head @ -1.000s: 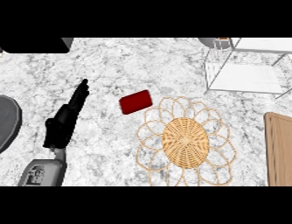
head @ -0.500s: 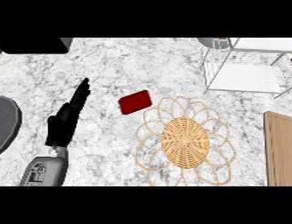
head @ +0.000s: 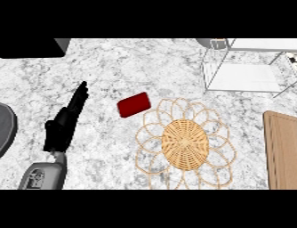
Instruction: Pick the bell pepper from the placemat and place it in the tiered shelf
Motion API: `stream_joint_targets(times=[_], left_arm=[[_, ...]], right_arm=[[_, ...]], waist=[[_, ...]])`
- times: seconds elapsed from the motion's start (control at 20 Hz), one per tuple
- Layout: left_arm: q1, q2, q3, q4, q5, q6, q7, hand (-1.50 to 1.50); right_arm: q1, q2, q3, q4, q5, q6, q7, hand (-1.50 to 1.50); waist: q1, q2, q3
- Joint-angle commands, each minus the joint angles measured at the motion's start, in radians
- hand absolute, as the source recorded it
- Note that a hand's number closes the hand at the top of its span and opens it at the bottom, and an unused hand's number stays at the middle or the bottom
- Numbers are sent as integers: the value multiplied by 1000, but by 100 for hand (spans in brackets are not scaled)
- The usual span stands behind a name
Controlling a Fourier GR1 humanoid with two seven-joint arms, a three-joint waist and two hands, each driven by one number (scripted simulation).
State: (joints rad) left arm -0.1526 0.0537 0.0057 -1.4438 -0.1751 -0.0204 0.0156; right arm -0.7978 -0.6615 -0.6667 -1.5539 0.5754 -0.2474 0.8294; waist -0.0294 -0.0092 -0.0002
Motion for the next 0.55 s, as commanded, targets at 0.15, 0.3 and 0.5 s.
stream_joint_targets(times=[0.15, 0.3, 0.5], left_arm=[[11, 23, 18, -45, 30, -27, 25, 0], [12, 15, 22, 5, 15, -8, -29, 0], [19, -7, -1, -71, 3, 16, 57, 0]], right_arm=[[270, -134, -256, -116, -235, 286, 17, -150], [385, -164, -363, -180, -326, 422, 6, -150], [500, -170, -566, -148, -473, 545, -56, -150]], waist=[[-10, -1, 2], [-24, -1, 1], [-13, -2, 2]])
